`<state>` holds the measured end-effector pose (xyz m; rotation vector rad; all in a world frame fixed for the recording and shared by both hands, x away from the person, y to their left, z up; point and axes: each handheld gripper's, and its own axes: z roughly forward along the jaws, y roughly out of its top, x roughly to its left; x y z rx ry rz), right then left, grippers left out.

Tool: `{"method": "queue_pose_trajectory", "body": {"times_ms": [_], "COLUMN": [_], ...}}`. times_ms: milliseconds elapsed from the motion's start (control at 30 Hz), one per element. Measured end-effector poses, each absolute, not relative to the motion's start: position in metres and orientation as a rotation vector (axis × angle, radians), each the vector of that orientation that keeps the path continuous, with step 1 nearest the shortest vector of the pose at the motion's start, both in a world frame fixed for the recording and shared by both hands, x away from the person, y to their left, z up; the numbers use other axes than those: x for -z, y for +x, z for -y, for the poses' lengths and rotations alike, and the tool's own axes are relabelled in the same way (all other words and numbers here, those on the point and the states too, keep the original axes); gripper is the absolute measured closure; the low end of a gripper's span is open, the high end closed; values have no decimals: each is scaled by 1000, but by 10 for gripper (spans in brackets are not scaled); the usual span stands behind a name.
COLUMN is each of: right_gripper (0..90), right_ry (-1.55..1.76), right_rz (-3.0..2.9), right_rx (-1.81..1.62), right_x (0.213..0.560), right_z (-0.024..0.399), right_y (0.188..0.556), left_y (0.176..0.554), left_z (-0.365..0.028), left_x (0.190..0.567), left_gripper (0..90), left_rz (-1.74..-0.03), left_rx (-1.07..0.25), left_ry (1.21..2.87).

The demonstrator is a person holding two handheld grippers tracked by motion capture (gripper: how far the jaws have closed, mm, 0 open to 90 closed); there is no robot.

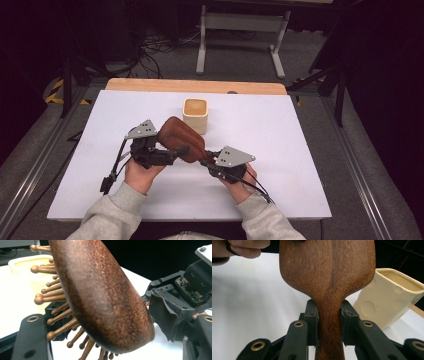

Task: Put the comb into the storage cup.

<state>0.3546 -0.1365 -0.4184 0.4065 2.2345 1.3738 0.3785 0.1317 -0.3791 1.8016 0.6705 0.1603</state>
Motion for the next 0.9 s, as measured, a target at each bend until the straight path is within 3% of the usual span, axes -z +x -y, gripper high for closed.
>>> {"method": "queue_pose_trajectory", "body": {"times_ms": [567,900], "right_gripper": [704,705], "right_ry": [380,353], "right_rz": [-2281,-2279], "right_rx": [-1322,-1367], "right_x": [424,421], "right_z": [131,132], "right_y": [356,355], "left_y": [372,365], "left_z": [-136,-132], "left_x": [369,359], "left_gripper": [517,552], "left_rz": [-546,-504], "left_rx": [-103,-113], "left_ry": [1794,1796]}}
